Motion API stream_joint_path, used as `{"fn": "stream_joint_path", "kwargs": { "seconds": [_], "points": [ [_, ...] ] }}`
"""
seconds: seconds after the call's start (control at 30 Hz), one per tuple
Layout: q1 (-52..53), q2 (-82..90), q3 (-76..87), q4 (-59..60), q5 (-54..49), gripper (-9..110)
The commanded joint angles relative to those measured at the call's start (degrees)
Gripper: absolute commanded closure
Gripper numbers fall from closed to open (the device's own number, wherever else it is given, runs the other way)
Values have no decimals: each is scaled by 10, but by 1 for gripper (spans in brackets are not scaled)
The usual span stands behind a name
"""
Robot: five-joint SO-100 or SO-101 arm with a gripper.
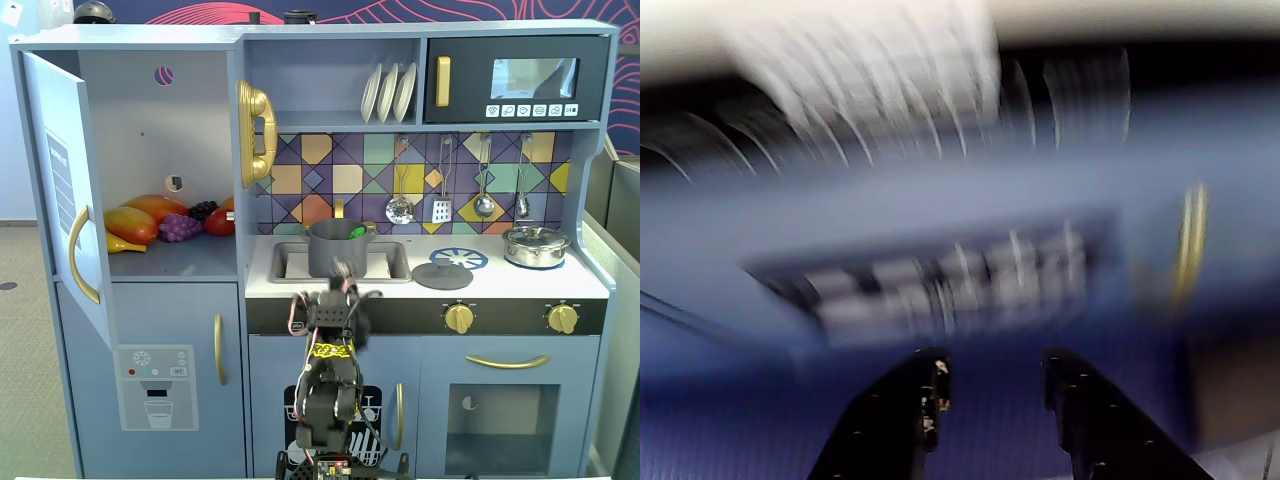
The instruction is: Pick up the green pineapple from the left cabinet and place it in the gray recipient
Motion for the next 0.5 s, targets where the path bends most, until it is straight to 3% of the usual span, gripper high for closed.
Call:
{"fn": "stream_joint_path", "kwargs": {
  "seconds": [0.0, 0.1, 0.23, 0.3, 0.47],
  "points": [
    [-16, -67, 109, -179, 25, 101],
    [-46, -109, 166, -275, 25, 101],
    [-54, -104, 230, -304, 8, 101],
    [-59, -91, 230, -264, 35, 101],
    [-60, -16, 230, -87, -25, 101]
  ]
}}
